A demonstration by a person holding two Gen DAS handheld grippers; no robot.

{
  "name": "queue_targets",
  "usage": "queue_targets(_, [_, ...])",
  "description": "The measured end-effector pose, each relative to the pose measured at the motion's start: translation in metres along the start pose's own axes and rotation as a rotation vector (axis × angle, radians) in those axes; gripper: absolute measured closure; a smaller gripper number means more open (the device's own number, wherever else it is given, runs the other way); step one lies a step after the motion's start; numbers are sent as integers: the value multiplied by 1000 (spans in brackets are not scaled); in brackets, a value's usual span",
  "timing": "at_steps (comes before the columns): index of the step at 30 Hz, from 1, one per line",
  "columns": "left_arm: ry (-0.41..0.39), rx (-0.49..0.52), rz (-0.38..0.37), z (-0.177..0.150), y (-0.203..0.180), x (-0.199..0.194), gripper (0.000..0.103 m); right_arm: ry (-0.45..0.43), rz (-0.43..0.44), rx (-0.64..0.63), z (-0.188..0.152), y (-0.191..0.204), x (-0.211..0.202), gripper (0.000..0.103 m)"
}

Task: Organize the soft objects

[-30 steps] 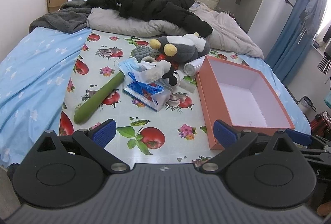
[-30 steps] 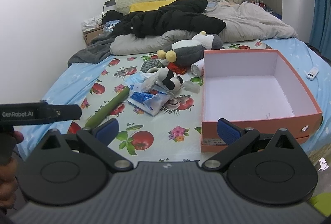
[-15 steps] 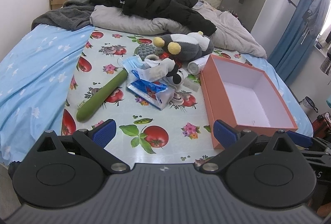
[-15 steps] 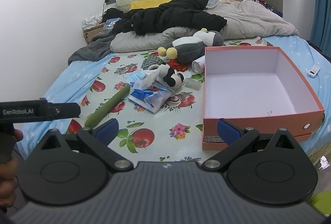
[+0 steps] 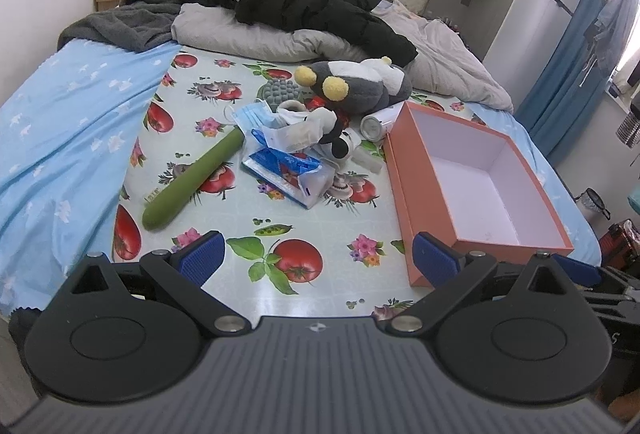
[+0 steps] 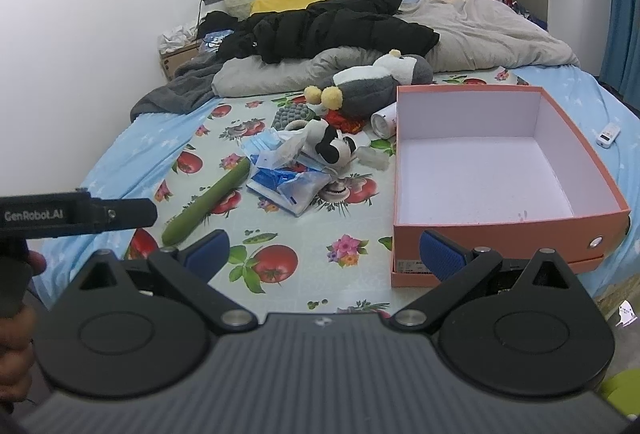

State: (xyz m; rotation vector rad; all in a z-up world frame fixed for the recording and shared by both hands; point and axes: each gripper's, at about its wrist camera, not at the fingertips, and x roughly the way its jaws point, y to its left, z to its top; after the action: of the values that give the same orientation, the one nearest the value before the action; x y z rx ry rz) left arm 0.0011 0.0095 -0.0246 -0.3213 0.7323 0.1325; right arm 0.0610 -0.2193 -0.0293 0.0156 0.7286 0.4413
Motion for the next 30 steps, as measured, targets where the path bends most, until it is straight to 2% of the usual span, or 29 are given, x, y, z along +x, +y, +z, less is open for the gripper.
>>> queue_targets(17, [71,-12,-17,1,4,30,1,20,-2,16,0,-9,13,0])
queue_targets(30, [108,-35,-15,17,18,67,1,47,-13,19,12,-19,47,0])
